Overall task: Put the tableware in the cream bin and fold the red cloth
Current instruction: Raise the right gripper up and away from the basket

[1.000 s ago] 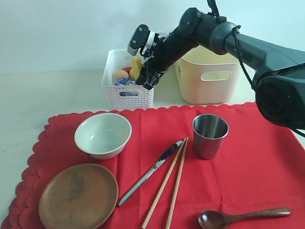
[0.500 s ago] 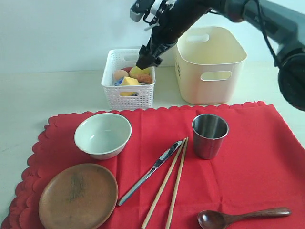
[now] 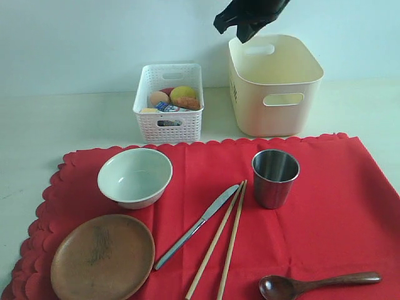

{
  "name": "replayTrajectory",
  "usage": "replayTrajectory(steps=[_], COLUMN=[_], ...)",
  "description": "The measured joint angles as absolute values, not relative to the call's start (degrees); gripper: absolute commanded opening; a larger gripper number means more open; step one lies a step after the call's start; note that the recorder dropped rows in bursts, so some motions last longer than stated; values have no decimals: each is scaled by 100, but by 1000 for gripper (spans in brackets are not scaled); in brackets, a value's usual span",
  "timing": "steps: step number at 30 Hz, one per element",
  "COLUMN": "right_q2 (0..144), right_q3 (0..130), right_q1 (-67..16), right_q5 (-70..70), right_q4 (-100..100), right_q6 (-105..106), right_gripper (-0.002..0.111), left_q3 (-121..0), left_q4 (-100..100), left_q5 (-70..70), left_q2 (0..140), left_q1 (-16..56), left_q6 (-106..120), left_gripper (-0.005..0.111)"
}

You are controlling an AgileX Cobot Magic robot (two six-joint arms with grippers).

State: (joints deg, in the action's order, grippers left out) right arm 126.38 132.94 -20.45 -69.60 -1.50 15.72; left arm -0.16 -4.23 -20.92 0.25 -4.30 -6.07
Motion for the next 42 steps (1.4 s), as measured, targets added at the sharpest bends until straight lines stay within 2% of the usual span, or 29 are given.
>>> replayTrajectory(steps=[10,23,34,42], right_q2=[10827,6610,3627,2558], right_q3=[10673,7041,5517,4649], right_q1=[-2019,-2019,-2019,-2019], right_q5=[-6763,-5248,-4755,-4358], right_q4=[-53,0,0,0], right_q6=[1346,1346,1082,802], right_gripper=[0,0,0,0], left_q3=[-16,-16,-16,-16], left_q4=[-423,-423,-423,-423], left_q5=[-2092,-2092,-2092,-2092], left_q2=[25,25,25,25], left_q1=[-430,-430,-430,-430], left_q6=[-607,-607,-607,-607], left_gripper=[78,78,78,78])
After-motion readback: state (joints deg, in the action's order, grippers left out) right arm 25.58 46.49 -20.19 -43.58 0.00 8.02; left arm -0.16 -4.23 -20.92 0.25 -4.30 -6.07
